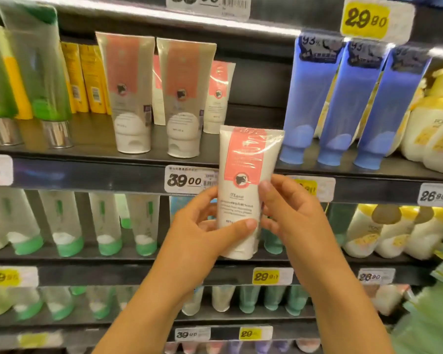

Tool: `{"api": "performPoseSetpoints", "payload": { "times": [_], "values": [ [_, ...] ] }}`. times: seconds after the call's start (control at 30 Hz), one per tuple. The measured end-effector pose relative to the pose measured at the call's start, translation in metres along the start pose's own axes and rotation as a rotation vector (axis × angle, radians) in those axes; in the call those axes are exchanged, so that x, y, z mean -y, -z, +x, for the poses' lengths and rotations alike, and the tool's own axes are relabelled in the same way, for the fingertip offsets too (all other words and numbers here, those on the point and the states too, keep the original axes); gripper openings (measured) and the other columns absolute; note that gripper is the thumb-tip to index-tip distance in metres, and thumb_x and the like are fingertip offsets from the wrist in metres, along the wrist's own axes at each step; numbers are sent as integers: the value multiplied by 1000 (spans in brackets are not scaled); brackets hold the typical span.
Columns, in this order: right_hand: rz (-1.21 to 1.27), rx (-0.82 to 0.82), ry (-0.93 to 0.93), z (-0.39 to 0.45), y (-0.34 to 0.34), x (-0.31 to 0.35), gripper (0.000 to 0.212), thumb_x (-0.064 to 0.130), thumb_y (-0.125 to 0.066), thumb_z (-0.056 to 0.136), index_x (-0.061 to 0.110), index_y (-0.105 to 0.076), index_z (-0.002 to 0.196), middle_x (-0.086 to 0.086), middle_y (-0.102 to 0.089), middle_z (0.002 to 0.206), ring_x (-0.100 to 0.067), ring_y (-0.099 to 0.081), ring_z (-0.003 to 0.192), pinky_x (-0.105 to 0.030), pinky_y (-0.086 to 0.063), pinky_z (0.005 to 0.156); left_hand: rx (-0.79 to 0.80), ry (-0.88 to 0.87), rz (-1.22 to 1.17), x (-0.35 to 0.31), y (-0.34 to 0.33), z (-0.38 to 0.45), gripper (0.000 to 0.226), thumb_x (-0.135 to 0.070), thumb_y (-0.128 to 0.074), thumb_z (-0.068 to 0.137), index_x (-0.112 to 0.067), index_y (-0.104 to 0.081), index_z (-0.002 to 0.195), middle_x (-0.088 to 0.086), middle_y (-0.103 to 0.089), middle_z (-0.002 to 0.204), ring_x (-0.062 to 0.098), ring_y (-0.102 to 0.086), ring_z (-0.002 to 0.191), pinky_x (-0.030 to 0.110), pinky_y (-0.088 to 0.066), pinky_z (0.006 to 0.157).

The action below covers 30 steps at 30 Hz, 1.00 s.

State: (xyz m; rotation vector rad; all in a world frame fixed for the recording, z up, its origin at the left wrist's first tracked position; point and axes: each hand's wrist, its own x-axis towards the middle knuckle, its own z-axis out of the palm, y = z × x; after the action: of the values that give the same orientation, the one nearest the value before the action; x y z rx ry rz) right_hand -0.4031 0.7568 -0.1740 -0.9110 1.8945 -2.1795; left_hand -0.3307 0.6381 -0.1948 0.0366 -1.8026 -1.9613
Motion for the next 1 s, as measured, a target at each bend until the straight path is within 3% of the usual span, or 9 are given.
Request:
{"api": "performPoseSetpoints", "payload": {
  "times": [0.17, 0.33, 0.5, 0.6, 0.7, 0.83, 1.0],
  "values": [
    [148, 31, -114, -19, -18, -26, 31, 31, -59, 75, 16, -66, 101, -2, -74, 99, -18, -70, 91, -29, -58, 72, 23, 55, 8, 23, 17, -18, 57, -28, -78, 54, -35, -66, 109, 0, -73, 92, 13, -72, 78, 18, -54, 62],
    [151, -41, -169, -35, -36, -46, 33, 31, -58, 77, 15, -65, 105, 0, -74, 99, -17, -70, 92, -27, -58, 70, -20, 122, -7, 42, 32, -32, 57, -35, -77, 50, -36, -65, 106, -4, -73, 89, 10, -70, 77, 17, -53, 62],
    [166, -150, -198, -52, -52, -59, 37, 31, -57, 78, 9, -65, 106, -5, -74, 99, -19, -69, 92, -28, -58, 74, -39, 208, -194, 58, 42, -46, 53, -37, -73, 51, -23, -66, 102, -8, -75, 90, 5, -70, 80, 13, -52, 62],
    [174, -194, -213, -63, -57, -62, 38, 33, -57, 79, 11, -64, 108, -5, -74, 99, -17, -69, 90, -27, -58, 73, 0, 318, -304, 68, 48, -55, 51, -47, -67, 59, -22, -68, 104, 0, -74, 101, 16, -70, 92, 25, -56, 71],
    [206, -271, -193, -74, -61, -64, 38, 35, -57, 78, 13, -64, 108, -3, -73, 102, -15, -69, 93, -24, -57, 71, 52, 426, -446, 77, 50, -64, 38, -48, -59, 69, -24, -74, 95, 3, -73, 102, 16, -68, 90, 37, -54, 74],
    [246, -332, -117, -86, -65, -65, 31, 33, -56, 82, 16, -63, 107, 1, -72, 101, -11, -68, 95, -22, -54, 73, 64, 578, -709, 84, 49, -74, 45, -46, -64, 63, -16, -74, 95, 10, -72, 107, 25, -69, 97, 35, -58, 68],
    [272, -313, -58, -93, -67, -63, 25, 34, -57, 84, 21, -64, 104, 3, -72, 103, -10, -67, 97, -22, -53, 76, 55, 569, -794, 79, 46, -82, 35, -42, -63, 68, -16, -77, 86, 11, -72, 105, 26, -70, 94, 33, -58, 68]
  ]
}}
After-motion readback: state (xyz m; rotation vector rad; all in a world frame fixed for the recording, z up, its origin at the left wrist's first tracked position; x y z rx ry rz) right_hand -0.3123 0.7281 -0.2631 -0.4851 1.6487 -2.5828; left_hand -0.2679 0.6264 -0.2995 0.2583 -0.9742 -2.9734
